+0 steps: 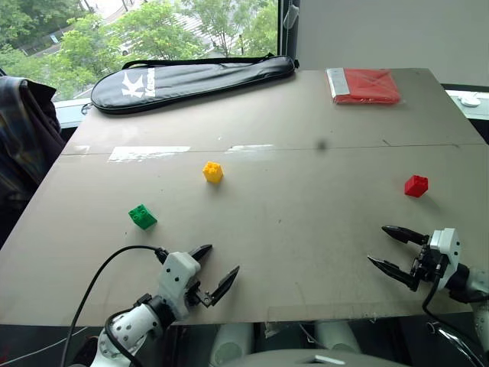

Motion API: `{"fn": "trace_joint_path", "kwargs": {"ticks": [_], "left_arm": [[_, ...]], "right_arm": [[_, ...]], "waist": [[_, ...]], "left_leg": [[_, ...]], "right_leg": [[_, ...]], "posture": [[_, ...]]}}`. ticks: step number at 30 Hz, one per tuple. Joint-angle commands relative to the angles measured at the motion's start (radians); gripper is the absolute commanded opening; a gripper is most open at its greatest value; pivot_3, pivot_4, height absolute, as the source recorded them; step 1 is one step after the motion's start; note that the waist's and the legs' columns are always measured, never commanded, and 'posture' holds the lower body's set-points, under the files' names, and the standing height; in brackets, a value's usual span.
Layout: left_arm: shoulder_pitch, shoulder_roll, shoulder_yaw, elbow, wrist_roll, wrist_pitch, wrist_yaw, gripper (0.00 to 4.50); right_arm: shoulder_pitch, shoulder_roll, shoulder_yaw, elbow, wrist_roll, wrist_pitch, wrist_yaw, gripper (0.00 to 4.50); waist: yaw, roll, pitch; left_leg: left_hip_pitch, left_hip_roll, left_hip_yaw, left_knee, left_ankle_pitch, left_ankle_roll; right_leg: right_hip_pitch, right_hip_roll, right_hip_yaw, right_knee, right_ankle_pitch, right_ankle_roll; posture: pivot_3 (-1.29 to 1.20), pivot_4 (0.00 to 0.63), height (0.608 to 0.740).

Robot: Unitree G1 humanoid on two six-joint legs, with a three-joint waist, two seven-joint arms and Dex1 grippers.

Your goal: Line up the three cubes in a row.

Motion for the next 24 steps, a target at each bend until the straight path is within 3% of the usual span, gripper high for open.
{"fn": "trace_joint_path", "kwargs": {"ticks": [1,14,20,24], "left_arm": [[0.017,0.012,0.015,-0.009,-0.006,0.006,-0.005,4.47],[-0.04,0.03,0.011,-0.004,-0.015,0.028,-0.019,4.47],[-0.108,0.093,0.02,-0.088,-0.096,0.106,-0.084,4.47],[-0.262,0.178,0.002,-0.175,-0.192,0.235,-0.141,4.47]], "right_arm": [[-0.006,-0.005,-0.004,-0.024,0.003,-0.015,0.0,4.5],[0.005,0.006,-0.042,-0.034,0.026,-0.023,-0.035,4.5],[0.016,0.013,-0.164,-0.074,0.072,0.008,-0.172,4.5],[-0.024,0.026,-0.236,-0.064,-0.005,0.035,-0.405,4.5]], "waist": [[0.0,0.0,0.0],[0.002,0.0,0.0],[0.002,-0.001,0.001],[0.003,-0.002,0.001]], "left_leg": [[0.0,0.0,0.0,0.0,0.0,0.0],[0.0,0.0,0.0,0.0,0.0,0.0],[-0.001,0.0,0.0,0.0,0.0,0.0],[-0.001,0.0,0.0,0.0,0.0,0.0]], "right_leg": [[0.0,0.0,0.0,0.0,0.0,0.0],[0.0,0.0,0.0,0.0,0.0,0.0],[0.0,0.0,0.0,0.0,0.0,0.0],[0.0,0.0,0.0,0.0,0.0,0.0]], "posture": [[0.0,0.15,0.7],[0.0,0.15,0.7],[0.0,0.15,0.7],[0.0,0.15,0.7]]}}
